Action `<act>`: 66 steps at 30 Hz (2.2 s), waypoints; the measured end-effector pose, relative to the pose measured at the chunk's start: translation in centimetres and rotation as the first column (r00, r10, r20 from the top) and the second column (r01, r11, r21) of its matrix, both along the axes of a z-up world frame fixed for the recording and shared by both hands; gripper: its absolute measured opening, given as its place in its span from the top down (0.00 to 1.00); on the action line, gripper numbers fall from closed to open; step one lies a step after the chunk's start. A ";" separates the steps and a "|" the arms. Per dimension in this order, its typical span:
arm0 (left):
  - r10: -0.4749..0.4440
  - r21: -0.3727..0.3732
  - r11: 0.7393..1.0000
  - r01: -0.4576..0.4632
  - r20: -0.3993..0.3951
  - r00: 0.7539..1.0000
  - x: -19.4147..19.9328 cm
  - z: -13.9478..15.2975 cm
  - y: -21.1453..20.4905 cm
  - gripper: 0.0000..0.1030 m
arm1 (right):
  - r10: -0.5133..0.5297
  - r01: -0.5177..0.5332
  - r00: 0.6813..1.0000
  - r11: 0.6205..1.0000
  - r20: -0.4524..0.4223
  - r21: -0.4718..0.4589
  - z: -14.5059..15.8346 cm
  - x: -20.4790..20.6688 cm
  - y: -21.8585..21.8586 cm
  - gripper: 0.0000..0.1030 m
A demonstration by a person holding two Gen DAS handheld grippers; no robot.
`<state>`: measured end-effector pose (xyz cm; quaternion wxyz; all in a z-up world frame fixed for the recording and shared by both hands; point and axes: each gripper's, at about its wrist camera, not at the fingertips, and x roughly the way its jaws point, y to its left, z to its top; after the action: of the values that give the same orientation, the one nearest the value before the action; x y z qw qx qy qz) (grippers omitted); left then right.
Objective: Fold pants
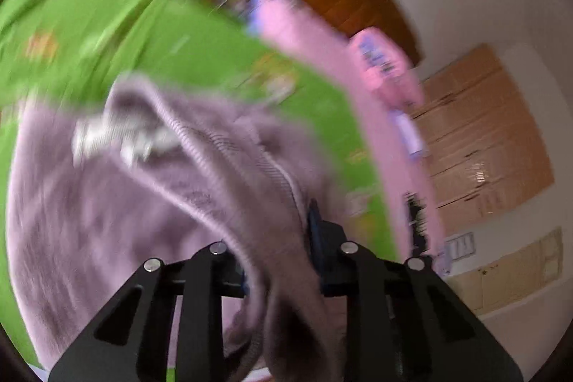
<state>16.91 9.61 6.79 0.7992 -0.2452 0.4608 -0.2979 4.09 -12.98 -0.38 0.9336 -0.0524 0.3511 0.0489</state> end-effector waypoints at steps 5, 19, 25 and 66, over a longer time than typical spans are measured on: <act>-0.008 -0.014 1.000 0.011 0.191 0.982 -1.1 10.1 0.3 0.79 | -0.032 0.032 0.999 0.990 0.001 -0.135 -1.4 1.4 1.0 0.15; 0.194 -0.212 0.952 -0.221 -0.141 0.971 -3.9 -12.3 15.4 0.78 | -0.003 0.006 1.000 0.988 0.018 -0.152 -1.9 0.8 0.5 0.13; 0.251 -0.023 0.966 -0.257 -0.134 0.959 -4.3 -9.4 14.8 0.56 | 0.068 -0.072 0.997 0.994 -0.045 -0.088 -1.4 0.3 -0.1 0.12; -0.094 0.512 0.856 -0.072 0.290 0.952 -9.8 -9.1 -2.9 0.09 | 0.415 -0.137 0.830 0.798 -0.371 0.587 0.0 29.8 1.4 0.11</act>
<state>7.09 6.75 -2.31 0.8951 0.0301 0.3963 -0.2021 33.90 -11.58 -0.42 0.7740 0.1725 0.5320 0.2970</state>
